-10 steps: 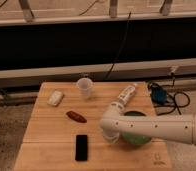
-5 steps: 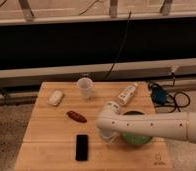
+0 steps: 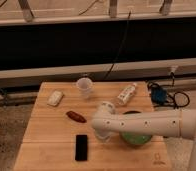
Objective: Push the eraser across the table
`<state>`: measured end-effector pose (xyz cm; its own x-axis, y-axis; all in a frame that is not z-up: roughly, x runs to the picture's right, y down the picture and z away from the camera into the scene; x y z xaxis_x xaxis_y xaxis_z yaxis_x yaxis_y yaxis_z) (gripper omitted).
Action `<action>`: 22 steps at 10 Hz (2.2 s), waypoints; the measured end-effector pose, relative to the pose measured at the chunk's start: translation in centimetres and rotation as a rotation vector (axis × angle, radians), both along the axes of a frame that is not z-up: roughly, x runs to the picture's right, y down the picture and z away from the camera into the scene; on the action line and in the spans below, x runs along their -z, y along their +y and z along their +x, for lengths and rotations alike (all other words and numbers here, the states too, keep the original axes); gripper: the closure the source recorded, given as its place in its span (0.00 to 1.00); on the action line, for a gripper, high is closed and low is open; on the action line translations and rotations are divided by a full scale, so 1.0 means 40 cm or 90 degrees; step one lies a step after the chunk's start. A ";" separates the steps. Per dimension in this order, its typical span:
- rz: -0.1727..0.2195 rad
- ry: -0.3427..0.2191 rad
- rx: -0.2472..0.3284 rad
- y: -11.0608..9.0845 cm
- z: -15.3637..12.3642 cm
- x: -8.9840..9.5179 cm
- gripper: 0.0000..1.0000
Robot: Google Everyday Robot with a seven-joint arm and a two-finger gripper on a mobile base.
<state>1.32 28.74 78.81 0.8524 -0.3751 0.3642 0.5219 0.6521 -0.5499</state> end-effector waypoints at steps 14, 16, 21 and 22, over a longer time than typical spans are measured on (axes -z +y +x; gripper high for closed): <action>0.015 -0.119 0.142 -0.002 -0.303 0.003 0.95; 0.019 -0.140 0.165 0.006 -0.349 0.014 0.95; 0.033 -0.202 0.239 0.021 -0.493 0.036 0.95; 0.037 -0.211 0.246 0.025 -0.516 0.043 0.95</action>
<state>-19.32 29.73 77.07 0.4889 -0.6678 0.5612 0.8716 0.4009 -0.2822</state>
